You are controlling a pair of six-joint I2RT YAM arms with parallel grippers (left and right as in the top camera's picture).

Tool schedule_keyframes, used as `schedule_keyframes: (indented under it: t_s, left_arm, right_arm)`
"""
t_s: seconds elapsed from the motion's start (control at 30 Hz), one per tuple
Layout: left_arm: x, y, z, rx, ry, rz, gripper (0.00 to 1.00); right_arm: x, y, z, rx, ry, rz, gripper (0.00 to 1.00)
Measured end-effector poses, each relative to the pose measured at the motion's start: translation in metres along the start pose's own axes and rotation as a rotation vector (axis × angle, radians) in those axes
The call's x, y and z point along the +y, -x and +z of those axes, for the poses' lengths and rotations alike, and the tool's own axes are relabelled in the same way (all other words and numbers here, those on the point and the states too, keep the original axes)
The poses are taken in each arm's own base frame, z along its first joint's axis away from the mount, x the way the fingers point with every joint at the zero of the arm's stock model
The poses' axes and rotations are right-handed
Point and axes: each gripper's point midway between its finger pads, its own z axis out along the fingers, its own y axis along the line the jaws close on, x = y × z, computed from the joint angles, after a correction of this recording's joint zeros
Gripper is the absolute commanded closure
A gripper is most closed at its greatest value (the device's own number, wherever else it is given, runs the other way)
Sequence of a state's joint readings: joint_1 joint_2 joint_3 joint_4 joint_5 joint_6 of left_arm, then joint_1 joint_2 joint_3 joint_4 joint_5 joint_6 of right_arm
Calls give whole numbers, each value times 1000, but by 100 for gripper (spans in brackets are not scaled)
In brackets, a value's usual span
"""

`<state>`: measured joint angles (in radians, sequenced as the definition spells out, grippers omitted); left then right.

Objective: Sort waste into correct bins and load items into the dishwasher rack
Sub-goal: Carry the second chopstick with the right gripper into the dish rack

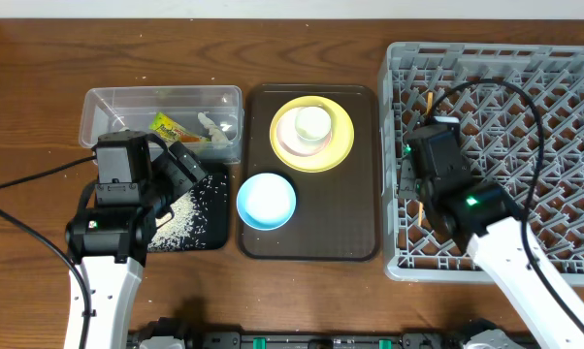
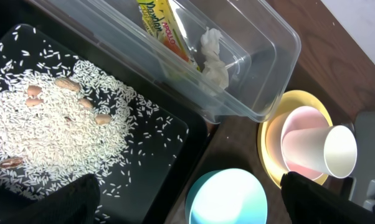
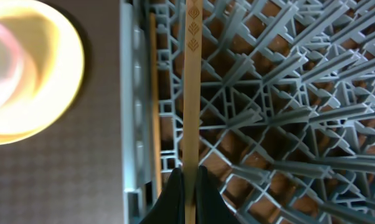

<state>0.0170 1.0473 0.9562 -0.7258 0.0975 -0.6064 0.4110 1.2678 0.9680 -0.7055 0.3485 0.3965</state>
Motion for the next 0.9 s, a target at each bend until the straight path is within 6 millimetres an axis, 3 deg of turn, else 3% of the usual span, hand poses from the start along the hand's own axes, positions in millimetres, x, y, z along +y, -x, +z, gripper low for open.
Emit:
schedule_keyframes:
  t_s: [0.67, 0.77, 0.9]
  left_arm:
    - [0, 0, 0, 0, 0, 0, 5]
    - [0, 0, 0, 0, 0, 0, 5]
    - [0, 0, 0, 0, 0, 0, 5]
  right_arm:
    - [13, -7, 43, 54, -21, -106, 98]
    - [13, -8, 45, 61, -23, -110, 87]
    - [14, -10, 48, 70, -27, -120, 82]
